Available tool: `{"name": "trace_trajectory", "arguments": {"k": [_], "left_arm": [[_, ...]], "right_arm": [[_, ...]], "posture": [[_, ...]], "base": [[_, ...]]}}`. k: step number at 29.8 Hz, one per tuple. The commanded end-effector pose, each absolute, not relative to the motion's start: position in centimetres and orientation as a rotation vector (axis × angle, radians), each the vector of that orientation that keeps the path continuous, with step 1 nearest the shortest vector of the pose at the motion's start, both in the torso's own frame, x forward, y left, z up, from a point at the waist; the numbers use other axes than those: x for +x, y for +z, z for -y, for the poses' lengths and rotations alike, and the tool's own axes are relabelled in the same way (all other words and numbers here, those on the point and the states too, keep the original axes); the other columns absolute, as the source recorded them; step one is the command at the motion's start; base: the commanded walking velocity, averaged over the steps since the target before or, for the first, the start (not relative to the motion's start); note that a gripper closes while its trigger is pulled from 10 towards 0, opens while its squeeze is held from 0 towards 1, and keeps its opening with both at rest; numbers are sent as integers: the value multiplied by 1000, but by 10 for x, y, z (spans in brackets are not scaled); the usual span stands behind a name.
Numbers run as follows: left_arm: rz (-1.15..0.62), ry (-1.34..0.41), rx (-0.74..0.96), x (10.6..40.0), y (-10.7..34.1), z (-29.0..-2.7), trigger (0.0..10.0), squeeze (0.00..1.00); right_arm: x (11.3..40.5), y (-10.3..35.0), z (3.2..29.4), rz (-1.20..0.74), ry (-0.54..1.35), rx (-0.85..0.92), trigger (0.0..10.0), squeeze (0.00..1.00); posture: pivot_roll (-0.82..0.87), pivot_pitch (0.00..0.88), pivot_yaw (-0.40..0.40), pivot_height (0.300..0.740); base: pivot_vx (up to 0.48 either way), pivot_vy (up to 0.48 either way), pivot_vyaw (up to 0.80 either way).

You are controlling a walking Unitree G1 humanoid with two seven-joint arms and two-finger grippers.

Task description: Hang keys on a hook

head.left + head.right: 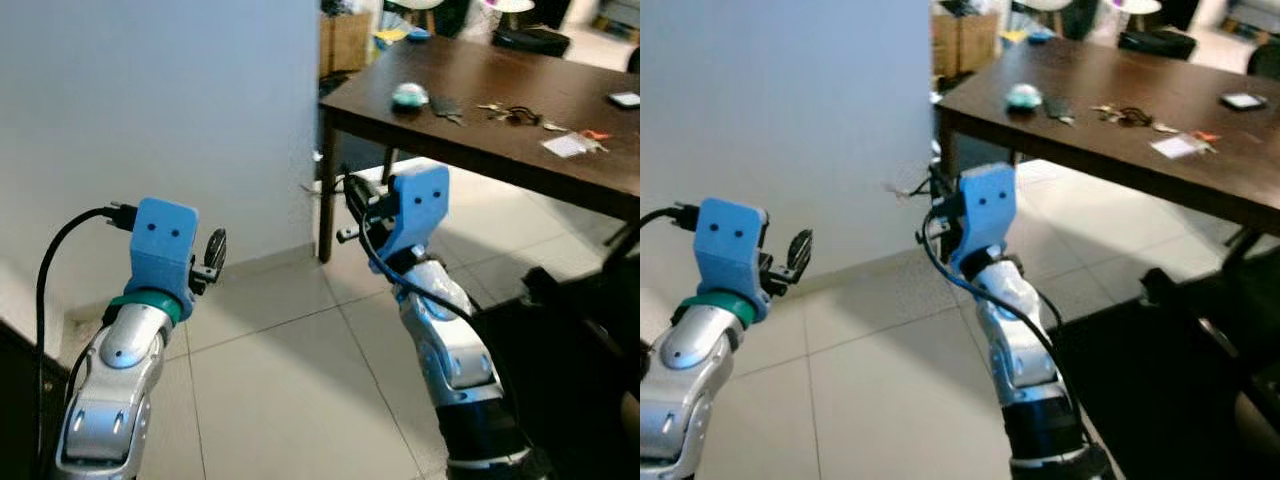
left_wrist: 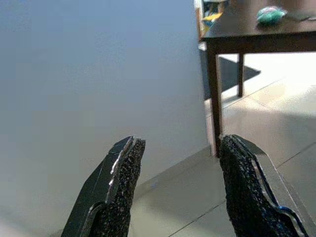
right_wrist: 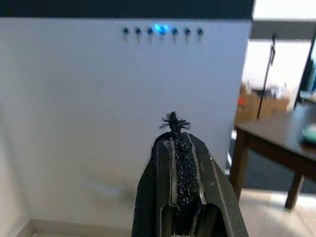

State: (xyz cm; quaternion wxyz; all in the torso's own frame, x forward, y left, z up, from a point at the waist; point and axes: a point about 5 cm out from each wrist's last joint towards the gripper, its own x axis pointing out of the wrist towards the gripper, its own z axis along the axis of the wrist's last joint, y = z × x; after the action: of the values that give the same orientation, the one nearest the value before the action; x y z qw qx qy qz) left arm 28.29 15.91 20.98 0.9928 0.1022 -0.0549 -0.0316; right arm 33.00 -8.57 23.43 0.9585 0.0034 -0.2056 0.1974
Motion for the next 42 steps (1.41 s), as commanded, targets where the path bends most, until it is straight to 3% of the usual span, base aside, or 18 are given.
{"name": "trace_trajectory", "arguments": {"k": [1,7,15,42], "left_arm": [[111,-74,204,282,212,-158,10000,0],[277,-160,235,286,241,-142,10000,0],[322,-172,233,290,251,-133,10000,0],[338,-184,235,294,251,-130,10000,0]], "right_arm": [[329,239,82,434,411,27,10000,0],[330,256,78,490,423,50,10000,0],[331,255,79,480,411,63,10000,0],[336,252,93,462,331,89,10000,0]], "posture": [[-9,34,66,740],[-10,28,65,740],[-14,24,67,740],[-24,30,70,740]], "base": [[0,0,788],[0,0,783],[0,0,782],[454,0,0]]}}
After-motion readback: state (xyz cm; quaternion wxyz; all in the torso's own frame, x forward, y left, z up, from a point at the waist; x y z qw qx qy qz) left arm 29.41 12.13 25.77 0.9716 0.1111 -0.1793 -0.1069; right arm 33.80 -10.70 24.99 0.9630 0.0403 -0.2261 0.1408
